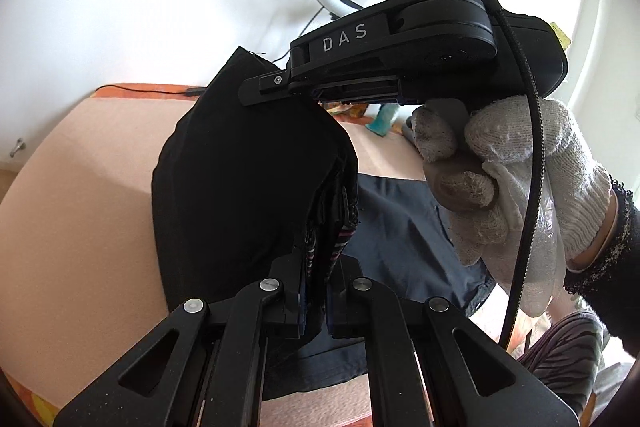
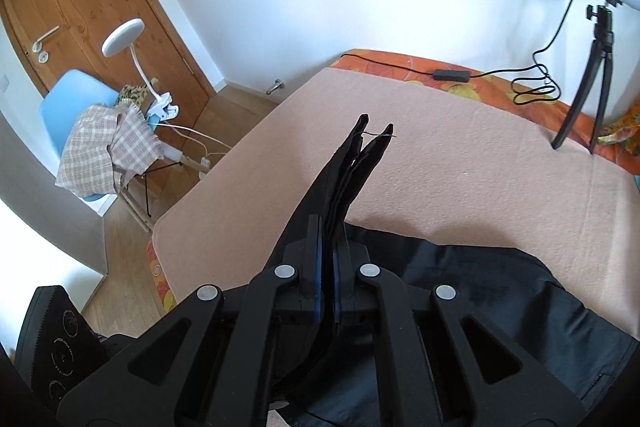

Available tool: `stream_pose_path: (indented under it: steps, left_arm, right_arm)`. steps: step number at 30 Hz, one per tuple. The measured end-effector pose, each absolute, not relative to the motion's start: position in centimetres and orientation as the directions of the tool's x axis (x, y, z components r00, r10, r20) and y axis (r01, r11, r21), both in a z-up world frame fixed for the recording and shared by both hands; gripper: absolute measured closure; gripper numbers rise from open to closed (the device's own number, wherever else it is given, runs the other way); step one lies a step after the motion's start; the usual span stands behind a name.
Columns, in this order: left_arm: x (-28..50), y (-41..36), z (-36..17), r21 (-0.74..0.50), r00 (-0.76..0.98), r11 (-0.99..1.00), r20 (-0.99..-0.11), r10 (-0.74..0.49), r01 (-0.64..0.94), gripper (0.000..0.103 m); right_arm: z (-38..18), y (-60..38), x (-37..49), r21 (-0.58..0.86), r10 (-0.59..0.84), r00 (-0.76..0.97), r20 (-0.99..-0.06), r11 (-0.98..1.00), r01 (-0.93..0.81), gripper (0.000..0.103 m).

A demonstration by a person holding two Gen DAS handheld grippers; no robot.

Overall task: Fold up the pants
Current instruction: 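Lift the black trousers with both tools and fold them over crosswise, then open the left tool while the right tool lays the fold down and releases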

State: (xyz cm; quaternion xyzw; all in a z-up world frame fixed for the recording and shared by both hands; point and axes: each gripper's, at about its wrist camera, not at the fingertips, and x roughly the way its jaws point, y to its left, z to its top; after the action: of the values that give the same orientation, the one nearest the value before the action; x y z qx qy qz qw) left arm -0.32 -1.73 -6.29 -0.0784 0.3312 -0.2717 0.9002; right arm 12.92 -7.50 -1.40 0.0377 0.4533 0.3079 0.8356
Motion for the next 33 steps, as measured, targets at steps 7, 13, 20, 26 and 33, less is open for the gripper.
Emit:
stream_pose_path:
  steps: [7, 13, 20, 26, 33]
  left_arm:
    - [0.2, -5.8, -5.6, -0.323, 0.585, 0.788, -0.536, -0.609, 0.524, 0.098]
    - [1.2, -9.2, -5.3, -0.334, 0.536, 0.739, -0.525, -0.661, 0.585, 0.098]
    - [1.4, -14.2, -5.4, -0.349, 0.480, 0.691, -0.523, -0.704, 0.633, 0.098]
    - [1.1, -17.4, -5.9, -0.355, 0.431, 0.648, -0.524, -0.735, 0.673, 0.098]
    - [0.6, -20.0, -6.9, -0.356, 0.364, 0.616, -0.563, -0.742, 0.703, 0.098]
  right_arm:
    - [-0.5, -14.1, 11.4, 0.347, 0.522, 0.475, -0.709, 0.844, -0.409, 0.099]
    - [-0.3, -19.6, 10.2, 0.367, 0.498, 0.524, -0.691, 0.866, -0.339, 0.099]
    - [-0.9, -24.6, 9.3, 0.373, 0.451, 0.559, -0.696, 0.892, -0.255, 0.099]
    - [-1.4, -28.8, 8.2, 0.367, 0.408, 0.581, -0.704, 0.910, -0.194, 0.099]
    - [-3.0, -32.4, 7.2, 0.374, 0.374, 0.585, -0.719, 0.919, -0.128, 0.099]
